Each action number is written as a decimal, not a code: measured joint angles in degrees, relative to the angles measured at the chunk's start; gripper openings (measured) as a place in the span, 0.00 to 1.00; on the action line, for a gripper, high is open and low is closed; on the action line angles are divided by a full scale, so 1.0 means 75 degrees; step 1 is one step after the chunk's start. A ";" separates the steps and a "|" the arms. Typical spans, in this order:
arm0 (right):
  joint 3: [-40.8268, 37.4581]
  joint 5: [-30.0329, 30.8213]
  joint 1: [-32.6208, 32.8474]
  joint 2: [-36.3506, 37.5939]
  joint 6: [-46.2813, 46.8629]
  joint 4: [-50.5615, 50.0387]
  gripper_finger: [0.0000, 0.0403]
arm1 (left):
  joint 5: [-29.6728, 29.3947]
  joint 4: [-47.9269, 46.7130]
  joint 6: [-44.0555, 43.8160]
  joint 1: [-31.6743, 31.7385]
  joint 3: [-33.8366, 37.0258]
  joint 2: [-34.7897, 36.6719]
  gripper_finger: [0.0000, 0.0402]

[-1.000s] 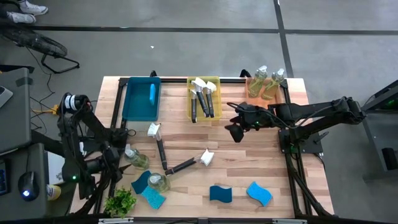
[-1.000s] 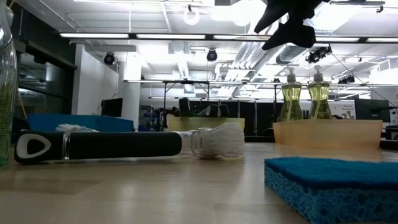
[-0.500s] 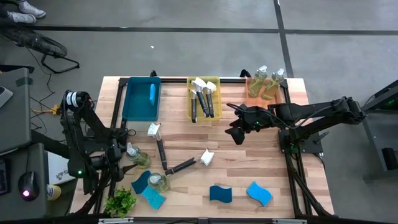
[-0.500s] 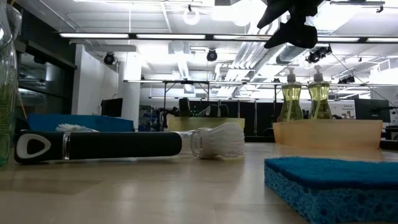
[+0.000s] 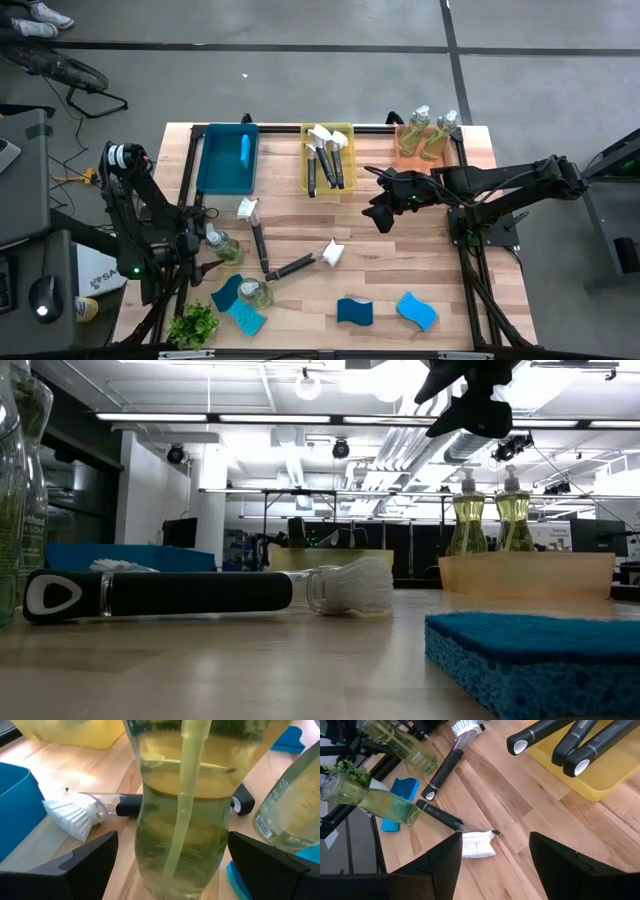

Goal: Pick & Place Kitchen Sink Supplies
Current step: Put the green dishwashing liquid dispenser into the orange bin

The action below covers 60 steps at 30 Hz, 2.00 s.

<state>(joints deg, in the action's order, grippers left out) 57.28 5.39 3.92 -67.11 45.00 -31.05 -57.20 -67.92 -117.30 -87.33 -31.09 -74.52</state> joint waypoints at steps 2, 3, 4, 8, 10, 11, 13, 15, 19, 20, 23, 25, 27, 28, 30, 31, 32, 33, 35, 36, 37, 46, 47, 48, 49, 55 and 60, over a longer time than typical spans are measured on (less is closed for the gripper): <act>0.0000 -0.0003 0.0000 0.0000 -0.0013 0.0001 0.56 | -0.0112 0.0012 0.0003 0.0000 0.0103 0.0000 0.92; 0.0000 -0.0009 0.0000 0.0000 -0.0070 0.0001 0.56 | -0.0223 0.0022 -0.0012 0.0000 0.0158 0.0000 0.92; 0.0000 -0.0049 0.0000 0.0000 -0.0169 0.0004 0.56 | -0.0345 0.0029 -0.0058 0.0000 0.0218 -0.0001 0.92; 0.0000 -0.0160 0.0000 0.0000 -0.0260 0.0015 0.56 | -0.0832 0.0079 -0.0456 0.0006 0.0406 -0.0006 0.92; 0.0000 -0.0165 0.0000 0.0000 -0.0256 0.0026 0.56 | -0.0908 0.0118 -0.0544 0.0046 0.0464 -0.0006 0.92; 0.0000 -0.0162 0.0000 0.0000 -0.0224 0.0033 0.56 | -0.0946 0.0129 -0.0559 0.0103 0.0493 -0.0006 0.92; 0.0000 -0.0116 0.0000 0.0000 -0.0196 0.0033 0.56 | -0.1061 0.0142 -0.0600 0.0241 0.0539 -0.0018 0.92; 0.0000 -0.0037 0.0000 0.0000 -0.0180 0.0067 0.56 | -0.1233 0.0127 -0.0599 0.0357 0.0548 -0.0028 0.92; 0.0000 0.0074 0.0000 0.0000 -0.0003 0.0062 0.56 | -0.1441 0.0122 -0.0617 0.0551 0.0550 -0.0035 0.92; 0.0000 0.0079 0.0000 0.0000 -0.0001 0.0064 0.56 | -0.1441 0.0122 -0.0693 0.0551 0.0550 -0.0035 0.92; 0.0000 0.0084 0.0000 0.0000 0.0022 0.0065 0.56 | -0.1439 0.0134 -0.0917 0.0551 0.0550 -0.0035 0.90; 0.0000 0.0085 0.0000 0.0000 0.0027 0.0065 0.56 | -0.1418 0.0137 -0.1001 0.0545 0.0550 -0.0035 0.87; 0.0000 0.0084 0.0000 0.0000 0.0089 0.0065 0.56 | -0.1418 0.0137 -0.1021 0.0542 0.0550 -0.0035 0.81; 0.0000 0.0083 0.0000 0.0000 0.0156 0.0065 0.56 | -0.1417 0.0137 -0.1030 0.0542 0.0550 -0.0035 0.78; 0.0000 0.0074 0.0000 0.0000 0.0195 0.0066 0.56 | -0.1412 0.0137 -0.1072 0.0542 0.0548 -0.0035 0.71; 0.0000 0.0062 0.0000 0.0000 0.0197 0.0065 0.56 | -0.1401 0.0137 -0.1128 0.0542 0.0548 -0.0035 0.67; 0.0000 0.0042 0.0000 0.0000 0.0200 0.0065 0.56 | -0.1392 0.0137 -0.1182 0.0542 0.0548 -0.0035 0.63; 0.0000 0.0029 0.0000 0.0000 0.0200 0.0067 0.56 | -0.1389 0.0134 -0.1229 0.0542 0.0548 -0.0035 0.59; 0.0000 0.0029 0.0000 0.0000 0.0200 0.0065 0.56 | -0.1390 0.0131 -0.1389 0.0542 0.0548 -0.0035 0.52; 0.0000 0.0029 0.0000 0.0000 0.0198 0.0065 0.56 | -0.1397 0.0131 -0.1434 0.0542 0.0545 -0.0035 0.48; 0.0000 0.0029 0.0000 0.0000 0.0196 0.0065 0.56 | -0.1411 0.0131 -0.1476 0.0542 0.0545 -0.0035 0.47; 0.0000 0.0029 0.0000 0.0000 0.0193 0.0066 0.56 | -0.1284 -0.0313 -0.1619 0.0560 0.0107 0.0372 0.46; 0.0000 0.0028 0.0000 -0.0002 0.0180 0.0068 0.56 | -0.1316 -0.0635 -0.1576 0.0560 -0.0021 0.0475 0.46; 0.0000 0.0026 0.0000 0.0000 0.0168 0.0065 0.56 | -0.1351 -0.1013 -0.1478 0.0560 -0.0175 0.0580 0.46; 0.0000 0.0026 0.0000 -0.0003 0.0168 0.0068 0.56 | -0.1353 -0.1339 -0.1389 0.0566 -0.0337 0.0678 0.46; 0.0000 0.0026 0.0000 -0.0003 0.0142 0.0068 0.56 | -0.1366 -0.2554 -0.0956 0.0560 -0.1262 0.1227 0.46; 0.0000 0.0029 0.0000 -0.0003 -0.0054 0.0076 0.56 | -0.2014 -0.2638 0.0113 0.0557 -0.1848 0.1672 0.46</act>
<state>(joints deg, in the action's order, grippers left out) 57.28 5.61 3.92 -67.13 44.59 -30.48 -72.30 -87.71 -116.45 -83.15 -44.95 -61.98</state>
